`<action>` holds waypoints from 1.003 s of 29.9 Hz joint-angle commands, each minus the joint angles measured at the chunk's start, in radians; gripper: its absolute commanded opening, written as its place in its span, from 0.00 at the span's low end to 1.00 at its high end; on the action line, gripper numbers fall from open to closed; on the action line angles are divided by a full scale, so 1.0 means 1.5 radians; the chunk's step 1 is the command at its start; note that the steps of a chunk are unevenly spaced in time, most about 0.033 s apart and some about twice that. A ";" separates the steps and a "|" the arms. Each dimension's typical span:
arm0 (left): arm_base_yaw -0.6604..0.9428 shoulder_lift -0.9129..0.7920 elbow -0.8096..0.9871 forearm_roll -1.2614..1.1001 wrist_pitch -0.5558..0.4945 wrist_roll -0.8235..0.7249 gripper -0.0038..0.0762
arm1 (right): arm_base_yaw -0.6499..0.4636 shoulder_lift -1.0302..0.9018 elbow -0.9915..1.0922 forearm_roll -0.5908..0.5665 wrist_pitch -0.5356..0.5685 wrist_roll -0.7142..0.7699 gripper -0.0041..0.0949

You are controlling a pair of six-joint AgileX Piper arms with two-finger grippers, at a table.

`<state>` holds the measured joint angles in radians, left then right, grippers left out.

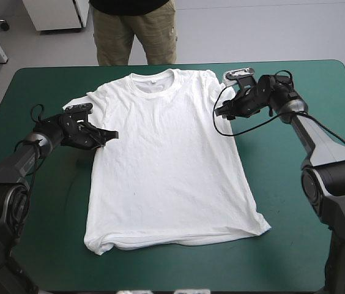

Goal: Fold the cloth

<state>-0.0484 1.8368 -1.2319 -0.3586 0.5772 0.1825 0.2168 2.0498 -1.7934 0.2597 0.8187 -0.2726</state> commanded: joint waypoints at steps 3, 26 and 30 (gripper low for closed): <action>-0.007 -0.009 -0.002 -0.005 0.049 -0.002 0.04 | -0.004 0.043 -0.101 0.013 0.022 0.006 0.59; -0.004 -0.028 -0.002 -0.005 0.001 -0.005 0.04 | 0.019 0.074 -0.112 0.008 0.061 0.000 0.03; 0.015 -0.068 -0.014 -0.010 -0.008 -0.007 0.04 | -0.007 0.023 -0.112 0.023 0.066 0.002 0.03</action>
<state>-0.0434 1.8182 -1.2257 -0.3579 0.5644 0.1825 0.2383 2.2113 -1.9378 0.2668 0.9245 -0.2683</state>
